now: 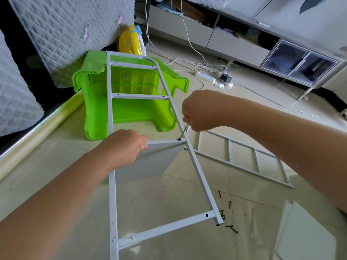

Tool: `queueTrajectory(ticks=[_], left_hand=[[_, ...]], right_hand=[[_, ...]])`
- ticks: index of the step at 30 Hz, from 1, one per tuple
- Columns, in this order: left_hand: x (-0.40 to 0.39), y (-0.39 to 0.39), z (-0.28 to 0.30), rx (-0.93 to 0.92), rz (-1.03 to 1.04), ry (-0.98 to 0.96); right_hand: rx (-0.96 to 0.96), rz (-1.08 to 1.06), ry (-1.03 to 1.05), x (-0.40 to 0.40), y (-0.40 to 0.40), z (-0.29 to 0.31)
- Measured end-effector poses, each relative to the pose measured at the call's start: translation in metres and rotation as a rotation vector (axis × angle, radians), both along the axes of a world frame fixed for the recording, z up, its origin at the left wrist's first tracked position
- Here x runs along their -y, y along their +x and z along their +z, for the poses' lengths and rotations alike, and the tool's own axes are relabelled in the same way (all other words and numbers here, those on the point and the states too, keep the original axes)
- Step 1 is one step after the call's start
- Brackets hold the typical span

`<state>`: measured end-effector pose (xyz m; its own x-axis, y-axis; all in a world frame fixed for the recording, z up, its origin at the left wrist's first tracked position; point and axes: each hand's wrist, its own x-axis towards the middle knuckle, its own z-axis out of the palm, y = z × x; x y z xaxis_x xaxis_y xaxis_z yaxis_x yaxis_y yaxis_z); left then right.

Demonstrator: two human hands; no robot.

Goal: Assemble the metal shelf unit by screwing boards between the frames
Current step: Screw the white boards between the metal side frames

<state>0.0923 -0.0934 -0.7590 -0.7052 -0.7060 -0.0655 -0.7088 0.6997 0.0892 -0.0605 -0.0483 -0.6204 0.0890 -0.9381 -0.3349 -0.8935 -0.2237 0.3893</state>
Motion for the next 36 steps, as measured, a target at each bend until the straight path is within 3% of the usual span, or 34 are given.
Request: queueTrajectory(ticks=[5, 9, 16, 20, 27, 36], left_hand=[[-0.005, 0.002, 0.002, 0.030, -0.030, -0.040], [-0.003, 0.002, 0.005, 0.015, -0.034, -0.022], [0.000, 0.001, 0.007, 0.024, 0.007, 0.044], [-0.002, -0.002, 0.010, 0.097, 0.023, 0.005], [-0.003, -0.004, 0.006, 0.135, 0.018, -0.011], [-0.002, -0.008, 0.006, 0.120, -0.018, -0.020]], right_hand=[[0.151, -0.254, -0.013, -0.003, -0.002, 0.000], [0.184, -0.320, 0.009, -0.011, 0.001, 0.001], [-0.036, -0.079, 0.086, -0.019, 0.004, 0.001], [-0.198, 0.114, 0.006, -0.013, -0.002, 0.005], [-0.239, 0.293, 0.009, -0.002, -0.007, -0.003], [-0.101, -0.042, 0.029, 0.006, 0.009, -0.001]])
